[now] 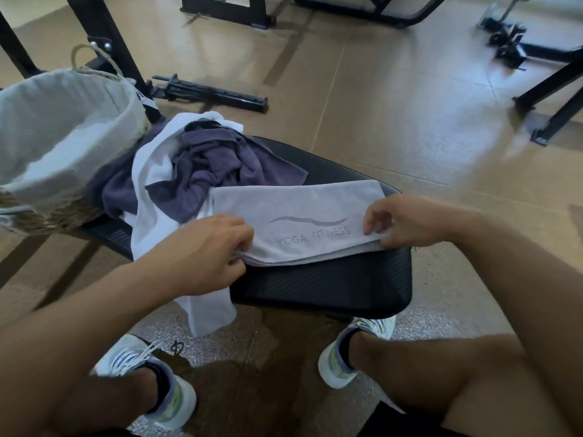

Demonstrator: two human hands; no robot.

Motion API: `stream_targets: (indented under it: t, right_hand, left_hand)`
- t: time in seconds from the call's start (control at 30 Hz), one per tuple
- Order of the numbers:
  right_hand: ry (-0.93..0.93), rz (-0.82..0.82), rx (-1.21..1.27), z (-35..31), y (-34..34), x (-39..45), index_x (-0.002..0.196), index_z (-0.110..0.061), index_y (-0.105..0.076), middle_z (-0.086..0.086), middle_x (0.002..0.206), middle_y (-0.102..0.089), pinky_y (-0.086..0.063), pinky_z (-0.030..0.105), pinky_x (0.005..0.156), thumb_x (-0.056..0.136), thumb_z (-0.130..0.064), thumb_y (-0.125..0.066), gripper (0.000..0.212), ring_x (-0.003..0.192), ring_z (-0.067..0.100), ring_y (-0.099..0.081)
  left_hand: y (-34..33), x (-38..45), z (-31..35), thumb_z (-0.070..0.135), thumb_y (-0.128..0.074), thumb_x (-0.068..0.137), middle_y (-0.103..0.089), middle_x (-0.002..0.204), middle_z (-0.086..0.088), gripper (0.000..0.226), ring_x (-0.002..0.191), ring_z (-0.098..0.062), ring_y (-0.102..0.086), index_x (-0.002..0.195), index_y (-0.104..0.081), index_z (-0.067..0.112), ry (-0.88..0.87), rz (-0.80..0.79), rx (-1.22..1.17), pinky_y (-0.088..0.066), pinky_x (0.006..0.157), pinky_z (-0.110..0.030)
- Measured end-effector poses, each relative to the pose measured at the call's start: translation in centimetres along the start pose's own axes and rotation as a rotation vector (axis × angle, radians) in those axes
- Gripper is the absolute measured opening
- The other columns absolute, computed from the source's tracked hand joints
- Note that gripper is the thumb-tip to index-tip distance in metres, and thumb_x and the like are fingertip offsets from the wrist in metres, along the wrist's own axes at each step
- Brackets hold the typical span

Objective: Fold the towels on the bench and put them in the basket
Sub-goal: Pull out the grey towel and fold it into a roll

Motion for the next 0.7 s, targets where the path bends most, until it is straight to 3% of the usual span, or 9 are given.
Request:
stream_targets:
  t: [0.13,0.27,0.4,0.57,0.7]
  right_hand:
    - [-0.05,-0.021,0.013,1.2,-0.4,-0.1,0.097,-0.034,-0.065,-0.014,0.095,-0.061,-0.051,0.033,0.083,0.07,-0.028,-0.09,0.037,0.092,0.01,-0.059]
    - [-0.034,0.001,0.012,1.5,-0.6,-0.1,0.095,-0.031,-0.066,-0.012,0.096,-0.063,-0.051,0.035,0.085,0.072,-0.025,-0.088,0.032,0.094,0.013,-0.059]
    - [-0.022,0.063,0.059,2.1,-0.2,-0.4,0.093,-0.031,-0.072,-0.012,0.095,-0.072,-0.054,0.036,0.088,0.08,-0.022,-0.078,0.017,0.092,0.011,-0.066]
    - [-0.051,0.1,0.148,3.3,0.3,-0.7,0.08,-0.034,-0.074,-0.016,0.078,-0.074,-0.055,0.032,0.078,0.077,-0.029,-0.084,0.012,0.077,0.0,-0.067]
    - [-0.09,0.087,0.12,3.5,0.3,-0.7,0.077,-0.029,-0.073,-0.013,0.073,-0.072,-0.047,0.024,0.065,0.073,-0.033,-0.089,0.018,0.071,0.003,-0.065]
  left_hand:
    - [1.1,-0.2,-0.9,0.022,-0.067,0.075,-0.051,0.075,0.013,0.023,0.068,-0.014,-0.05,0.079,-0.046,0.031,0.03,0.038,-0.094,-0.042,0.062,-0.031]
    - [1.6,-0.4,-2.1,0.019,-0.075,0.083,-0.064,0.078,0.013,0.014,0.072,-0.01,-0.063,0.082,-0.063,0.025,0.119,0.079,-0.206,-0.056,0.068,-0.039]
    - [1.8,-0.2,-2.7,0.014,-0.076,0.084,-0.068,0.079,0.01,0.014,0.075,-0.009,-0.066,0.082,-0.067,0.025,0.179,0.107,-0.282,-0.059,0.07,-0.04]
    - [2.1,0.1,-2.3,0.011,-0.083,0.076,-0.068,0.076,0.013,0.019,0.072,-0.008,-0.066,0.079,-0.071,0.025,0.149,0.064,-0.232,-0.059,0.069,-0.034]
    - [2.5,0.0,-2.0,0.019,-0.085,0.074,-0.069,0.073,0.018,0.013,0.068,0.001,-0.065,0.076,-0.077,0.029,0.109,-0.014,-0.175,-0.057,0.069,-0.027]
Point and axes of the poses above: each hand's wrist, its own x-axis towards the middle knuckle, its own y-axis out of the back of the hand, z = x × y, the point moved 6 cm from there along x, towards the middle knuckle
